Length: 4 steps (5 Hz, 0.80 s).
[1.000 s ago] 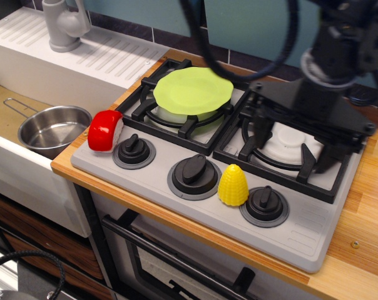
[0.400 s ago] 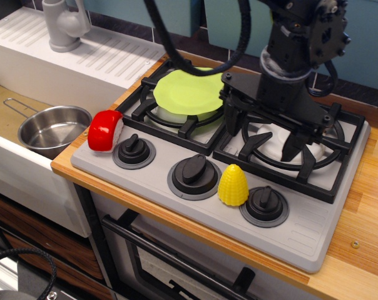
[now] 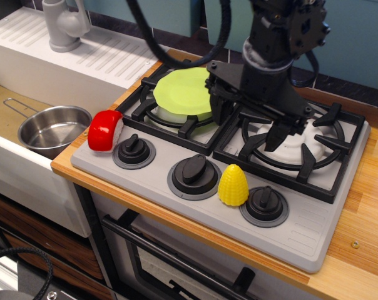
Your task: End effector reaching corn
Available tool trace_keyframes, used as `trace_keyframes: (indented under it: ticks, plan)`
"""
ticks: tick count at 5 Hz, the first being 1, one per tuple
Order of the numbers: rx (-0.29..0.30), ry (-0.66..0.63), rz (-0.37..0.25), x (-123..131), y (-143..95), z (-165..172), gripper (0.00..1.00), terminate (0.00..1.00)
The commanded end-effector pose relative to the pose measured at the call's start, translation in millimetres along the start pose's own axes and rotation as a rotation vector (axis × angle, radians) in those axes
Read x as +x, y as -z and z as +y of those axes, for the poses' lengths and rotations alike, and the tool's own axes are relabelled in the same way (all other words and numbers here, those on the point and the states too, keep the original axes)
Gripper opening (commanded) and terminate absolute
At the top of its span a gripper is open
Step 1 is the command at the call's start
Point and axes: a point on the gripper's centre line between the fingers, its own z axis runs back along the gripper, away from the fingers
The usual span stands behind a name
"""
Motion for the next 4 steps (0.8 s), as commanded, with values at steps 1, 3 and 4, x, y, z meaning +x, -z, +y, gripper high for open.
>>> trace_keyframes:
  ticks: [1,3,4]
  plan:
    - [-0.007,-0.028,-0.070,5,-1,-4,1.00,0.00]
    - [0.006,-0.047,-0.072,-10,4,-12,1.00,0.00]
    - [0.005,-0.052,-0.070,-13,6,-13,1.00,0.00]
